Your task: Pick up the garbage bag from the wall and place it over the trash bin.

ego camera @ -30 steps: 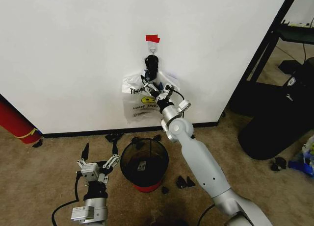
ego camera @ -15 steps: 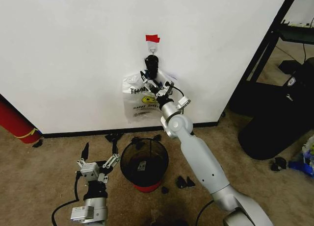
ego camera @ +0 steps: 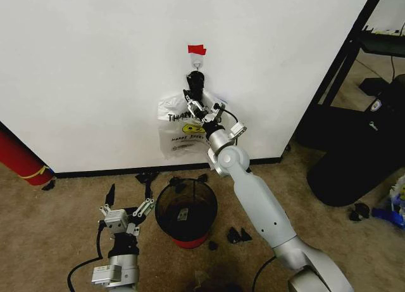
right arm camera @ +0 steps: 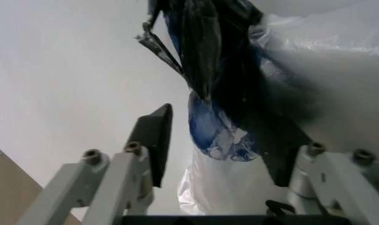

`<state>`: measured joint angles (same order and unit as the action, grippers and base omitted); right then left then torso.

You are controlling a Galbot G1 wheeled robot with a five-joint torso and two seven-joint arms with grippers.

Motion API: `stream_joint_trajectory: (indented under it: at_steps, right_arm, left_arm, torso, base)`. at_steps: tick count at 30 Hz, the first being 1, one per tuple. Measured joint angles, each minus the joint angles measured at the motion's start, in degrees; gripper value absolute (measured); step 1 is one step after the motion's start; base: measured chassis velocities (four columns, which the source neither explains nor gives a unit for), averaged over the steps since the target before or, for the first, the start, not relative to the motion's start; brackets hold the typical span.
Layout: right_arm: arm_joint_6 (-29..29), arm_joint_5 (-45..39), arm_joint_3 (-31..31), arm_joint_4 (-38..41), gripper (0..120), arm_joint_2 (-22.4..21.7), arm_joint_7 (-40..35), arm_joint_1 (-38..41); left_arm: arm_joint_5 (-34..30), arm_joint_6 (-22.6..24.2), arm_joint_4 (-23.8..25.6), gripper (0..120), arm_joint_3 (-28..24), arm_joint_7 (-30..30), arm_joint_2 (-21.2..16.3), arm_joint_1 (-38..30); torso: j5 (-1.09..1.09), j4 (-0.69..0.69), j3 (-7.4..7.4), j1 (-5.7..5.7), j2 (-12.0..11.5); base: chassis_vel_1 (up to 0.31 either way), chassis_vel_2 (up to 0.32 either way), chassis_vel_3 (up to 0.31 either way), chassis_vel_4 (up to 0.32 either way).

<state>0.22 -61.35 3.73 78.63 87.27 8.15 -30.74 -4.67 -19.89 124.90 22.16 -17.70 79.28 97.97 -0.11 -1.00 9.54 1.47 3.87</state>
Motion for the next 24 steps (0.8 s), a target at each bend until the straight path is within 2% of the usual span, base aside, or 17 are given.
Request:
stream_joint_trajectory:
  at_steps: [2, 5, 8, 9, 12, 24]
  right_arm:
    - [0.0, 0.0, 0.0, 0.1, 42, 0.0, 0.0, 0.0]
    - [0.0, 0.4, 0.0, -0.2, 25, 0.3, -0.2, 0.2]
    - [0.0, 0.6, 0.1, 0.0, 15, 0.4, -0.4, 0.3]
    - [0.0, 0.6, 0.1, 0.0, 15, 0.4, -0.4, 0.3]
    - [0.0, 1.1, 0.4, 0.7, 1, 0.4, -0.8, -0.1]
    - [0.3, 3.8, 0.8, 2.8, 0, -1.4, -0.7, -2.5]
  left_arm:
    - [0.0, 0.0, 0.0, 100, 0.0, 0.0, 0.0, 0.0]
    - [0.0, 0.0, 0.1, 100, -0.2, -0.1, -0.1, 0.0]
    - [0.0, 0.0, 0.3, 100, -0.3, -0.1, -0.2, 0.1]
    - [0.0, 0.0, 0.3, 100, -0.3, -0.1, -0.2, 0.1]
    - [-0.1, 0.0, 0.3, 100, -0.3, -0.2, -0.3, 0.0]
    - [0.1, -0.2, 0.2, 100, -0.6, -0.2, 0.1, 0.1]
  torso:
    - [0.0, 0.0, 0.0, 0.0, 0.0]
    - [0.0, 0.0, 0.0, 0.0, 0.0]
    - [0.0, 0.0, 0.0, 0.0, 0.0]
    - [0.0, 0.0, 0.0, 0.0, 0.0]
    - [0.0, 0.0, 0.0, 0.0, 0.0]
    - [0.0, 0.0, 0.0, 0.0, 0.0]
  base:
    - [0.0, 0.0, 0.0, 0.0]
    - [0.0, 0.0, 0.0, 0.0]
    - [0.0, 0.0, 0.0, 0.0]
    - [0.0, 0.0, 0.0, 0.0]
    - [0.0, 0.0, 0.0, 0.0]
    - [0.0, 0.0, 0.0, 0.0]
